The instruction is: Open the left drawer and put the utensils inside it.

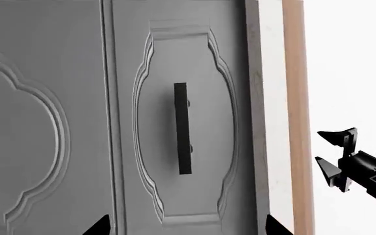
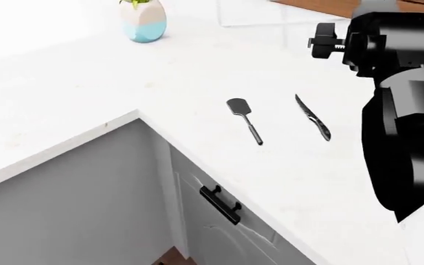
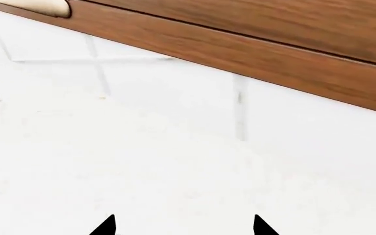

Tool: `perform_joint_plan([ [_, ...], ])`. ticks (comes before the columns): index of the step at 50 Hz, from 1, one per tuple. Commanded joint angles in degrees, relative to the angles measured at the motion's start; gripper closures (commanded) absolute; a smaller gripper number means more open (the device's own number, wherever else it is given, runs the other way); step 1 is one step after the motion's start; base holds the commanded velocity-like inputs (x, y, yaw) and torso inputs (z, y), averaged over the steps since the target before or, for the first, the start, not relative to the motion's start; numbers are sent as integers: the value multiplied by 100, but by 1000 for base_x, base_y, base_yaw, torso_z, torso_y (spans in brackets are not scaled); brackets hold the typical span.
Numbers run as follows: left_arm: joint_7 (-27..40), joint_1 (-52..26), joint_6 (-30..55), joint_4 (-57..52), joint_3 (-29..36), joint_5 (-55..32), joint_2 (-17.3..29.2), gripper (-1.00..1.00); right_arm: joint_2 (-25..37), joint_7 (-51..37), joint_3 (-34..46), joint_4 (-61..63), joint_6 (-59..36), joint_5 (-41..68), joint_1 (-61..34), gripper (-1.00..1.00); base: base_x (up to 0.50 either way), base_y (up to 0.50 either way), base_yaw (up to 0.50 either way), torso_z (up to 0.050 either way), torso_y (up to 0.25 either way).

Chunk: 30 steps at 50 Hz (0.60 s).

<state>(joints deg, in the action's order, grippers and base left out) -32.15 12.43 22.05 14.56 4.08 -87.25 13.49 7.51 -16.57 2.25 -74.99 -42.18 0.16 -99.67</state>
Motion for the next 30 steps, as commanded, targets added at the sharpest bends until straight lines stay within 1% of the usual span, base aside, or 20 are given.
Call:
perform_joint_plan([
  [1, -4, 24, -23, -2, 30, -9, -8, -100, 15, -120, -60, 0, -40, -12, 30, -100, 222, -209, 0, 0, 0],
  [7, -39, -11, -29, 77, 46, -7, -1, -100, 9, -54, 80, 0, 98, -43, 51, -100, 0, 0, 0, 0, 0],
  [17, 2, 13, -59, 18, 57, -19, -3, -100, 10, 18, 147, 0, 44, -21, 101, -100, 342, 364, 0, 0, 0],
  [23, 25, 22, -67, -17, 53, -38, 15, -100, 25, -86, 78, 0, 80, 4, 113, -100, 342, 364, 0, 0, 0],
  [30, -5, -22, -64, 63, 86, -32, 16, -100, 38, -132, 67, 0, 65, -9, 119, -100, 0, 0, 0, 0, 2],
])
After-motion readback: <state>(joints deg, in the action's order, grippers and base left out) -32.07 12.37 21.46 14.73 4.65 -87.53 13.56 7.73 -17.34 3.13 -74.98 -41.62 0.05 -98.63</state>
